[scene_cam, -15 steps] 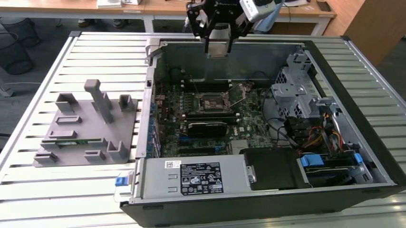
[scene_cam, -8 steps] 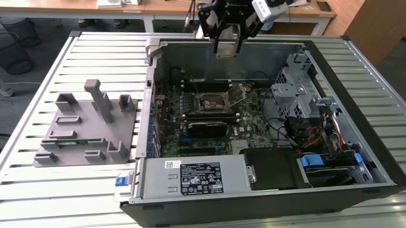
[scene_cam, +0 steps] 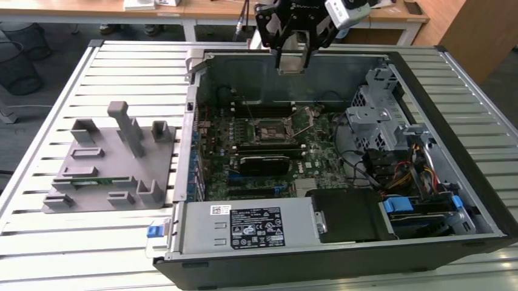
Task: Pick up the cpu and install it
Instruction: 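Place the cpu into insertion slot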
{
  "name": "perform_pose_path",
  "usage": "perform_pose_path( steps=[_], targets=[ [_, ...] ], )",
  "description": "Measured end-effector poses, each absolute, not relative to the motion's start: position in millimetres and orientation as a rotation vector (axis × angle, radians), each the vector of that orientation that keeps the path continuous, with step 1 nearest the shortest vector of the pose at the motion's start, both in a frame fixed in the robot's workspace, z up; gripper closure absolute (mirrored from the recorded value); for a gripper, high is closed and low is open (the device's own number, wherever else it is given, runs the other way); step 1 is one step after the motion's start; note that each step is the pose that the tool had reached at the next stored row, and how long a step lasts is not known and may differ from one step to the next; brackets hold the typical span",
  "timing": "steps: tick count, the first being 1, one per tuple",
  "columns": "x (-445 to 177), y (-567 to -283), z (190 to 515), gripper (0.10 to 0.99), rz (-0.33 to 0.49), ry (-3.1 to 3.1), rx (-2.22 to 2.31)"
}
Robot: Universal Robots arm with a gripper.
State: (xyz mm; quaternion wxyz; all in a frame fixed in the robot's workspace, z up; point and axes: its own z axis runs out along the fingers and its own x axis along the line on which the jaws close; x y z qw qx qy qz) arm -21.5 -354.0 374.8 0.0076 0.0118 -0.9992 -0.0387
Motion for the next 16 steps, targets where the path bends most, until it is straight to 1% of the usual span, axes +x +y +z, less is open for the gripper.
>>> perform_pose_path(
  steps=[5, 16],
  targets=[
    [-21.4, -354.0, 374.6, 0.557, -0.121, -3.125, -0.002],
    [-21.4, -353.6, 373.3, 0.557, -0.121, -3.124, -0.236]
  ],
)
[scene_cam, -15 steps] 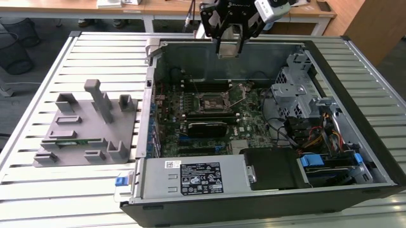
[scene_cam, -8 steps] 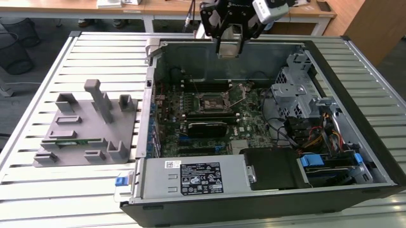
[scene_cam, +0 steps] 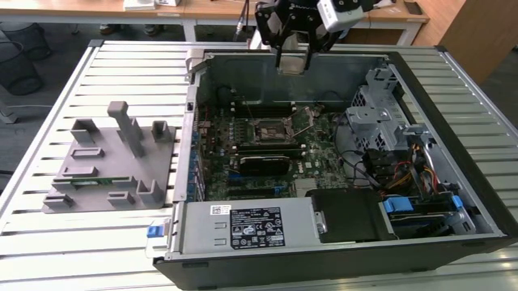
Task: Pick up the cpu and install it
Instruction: 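Place the cpu into insertion slot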
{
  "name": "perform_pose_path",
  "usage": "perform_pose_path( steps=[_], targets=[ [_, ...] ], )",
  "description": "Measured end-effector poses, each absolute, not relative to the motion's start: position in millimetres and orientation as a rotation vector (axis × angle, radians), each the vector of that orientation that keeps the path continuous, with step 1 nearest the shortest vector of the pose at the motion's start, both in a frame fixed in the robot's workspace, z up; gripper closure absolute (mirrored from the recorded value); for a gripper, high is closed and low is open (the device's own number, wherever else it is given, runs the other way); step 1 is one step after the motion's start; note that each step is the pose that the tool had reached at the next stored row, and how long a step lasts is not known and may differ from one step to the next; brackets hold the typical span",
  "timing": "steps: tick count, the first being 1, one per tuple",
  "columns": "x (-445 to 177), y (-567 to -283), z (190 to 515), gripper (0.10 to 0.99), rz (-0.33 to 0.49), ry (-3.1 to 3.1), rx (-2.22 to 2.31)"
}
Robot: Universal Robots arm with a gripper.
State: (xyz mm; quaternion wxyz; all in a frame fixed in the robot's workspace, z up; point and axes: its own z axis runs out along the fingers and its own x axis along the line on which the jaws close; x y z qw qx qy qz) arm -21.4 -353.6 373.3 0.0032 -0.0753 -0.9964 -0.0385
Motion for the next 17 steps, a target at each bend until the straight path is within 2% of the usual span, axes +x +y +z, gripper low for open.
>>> perform_pose_path(
  steps=[17],
  targets=[
    [-21.4, -352.1, 370.6, 0.557, -0.122, -3.089, -0.587]
  ],
)
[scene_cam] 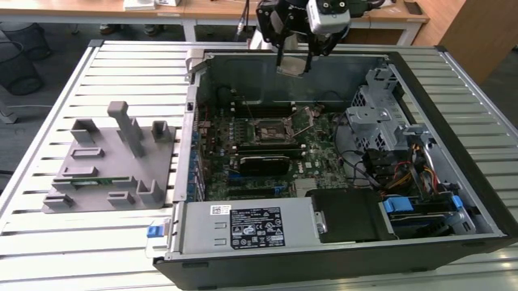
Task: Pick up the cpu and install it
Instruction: 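Place the cpu into insertion slot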
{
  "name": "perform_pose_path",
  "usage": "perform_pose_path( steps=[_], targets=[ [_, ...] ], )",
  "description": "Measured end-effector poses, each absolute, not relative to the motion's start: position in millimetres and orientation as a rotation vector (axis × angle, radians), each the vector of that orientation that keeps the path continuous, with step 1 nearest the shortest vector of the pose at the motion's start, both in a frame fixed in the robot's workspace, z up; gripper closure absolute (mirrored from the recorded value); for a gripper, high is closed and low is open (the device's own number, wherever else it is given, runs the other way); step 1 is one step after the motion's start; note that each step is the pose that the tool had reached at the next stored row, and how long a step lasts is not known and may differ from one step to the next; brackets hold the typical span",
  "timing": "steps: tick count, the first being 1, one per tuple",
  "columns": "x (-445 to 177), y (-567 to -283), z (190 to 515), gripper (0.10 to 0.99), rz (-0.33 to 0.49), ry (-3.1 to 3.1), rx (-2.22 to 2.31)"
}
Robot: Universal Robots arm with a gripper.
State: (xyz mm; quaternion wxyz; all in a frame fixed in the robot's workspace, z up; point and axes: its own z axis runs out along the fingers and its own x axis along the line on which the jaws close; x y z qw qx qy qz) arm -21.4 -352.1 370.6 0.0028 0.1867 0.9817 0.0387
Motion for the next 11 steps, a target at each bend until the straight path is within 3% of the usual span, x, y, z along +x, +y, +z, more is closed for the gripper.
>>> perform_pose_path(
  steps=[11],
  targets=[
    [-21.4, -350.7, 367.9, 0.557, 0.120, 3.029, 0.783]
  ],
)
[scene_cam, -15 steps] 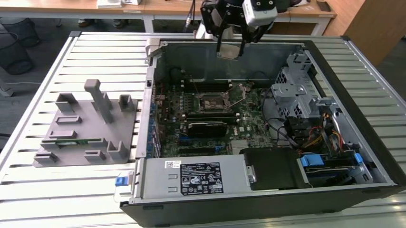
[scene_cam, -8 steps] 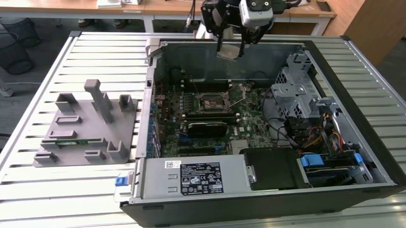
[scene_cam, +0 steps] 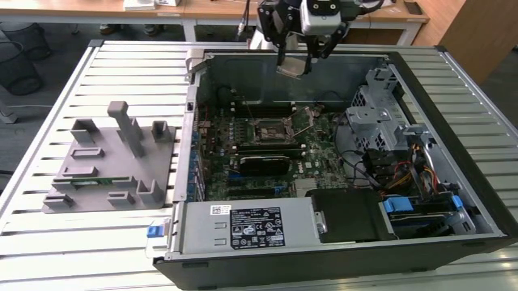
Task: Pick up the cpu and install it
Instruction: 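Place the cpu into insertion slot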
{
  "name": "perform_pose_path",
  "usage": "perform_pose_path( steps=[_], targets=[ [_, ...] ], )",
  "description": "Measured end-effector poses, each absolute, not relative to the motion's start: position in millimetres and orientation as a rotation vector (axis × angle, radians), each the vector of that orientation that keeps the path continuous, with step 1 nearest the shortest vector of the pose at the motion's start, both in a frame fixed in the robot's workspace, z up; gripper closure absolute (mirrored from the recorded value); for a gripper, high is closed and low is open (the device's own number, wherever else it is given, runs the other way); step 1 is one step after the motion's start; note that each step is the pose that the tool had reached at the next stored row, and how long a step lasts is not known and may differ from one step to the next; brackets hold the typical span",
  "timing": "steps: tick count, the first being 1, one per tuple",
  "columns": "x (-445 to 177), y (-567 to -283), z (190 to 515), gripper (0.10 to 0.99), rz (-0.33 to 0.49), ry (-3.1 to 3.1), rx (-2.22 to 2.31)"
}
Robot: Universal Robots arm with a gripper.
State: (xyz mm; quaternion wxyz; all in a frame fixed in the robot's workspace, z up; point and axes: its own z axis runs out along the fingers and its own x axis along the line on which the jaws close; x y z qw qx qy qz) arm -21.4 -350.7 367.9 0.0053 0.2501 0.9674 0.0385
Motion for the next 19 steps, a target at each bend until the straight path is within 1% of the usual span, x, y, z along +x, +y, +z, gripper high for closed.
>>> perform_pose_path(
  steps=[19],
  targets=[
    [-21.4, -349.3, 363.5, 0.557, 0.117, 2.912, 1.120]
  ],
)
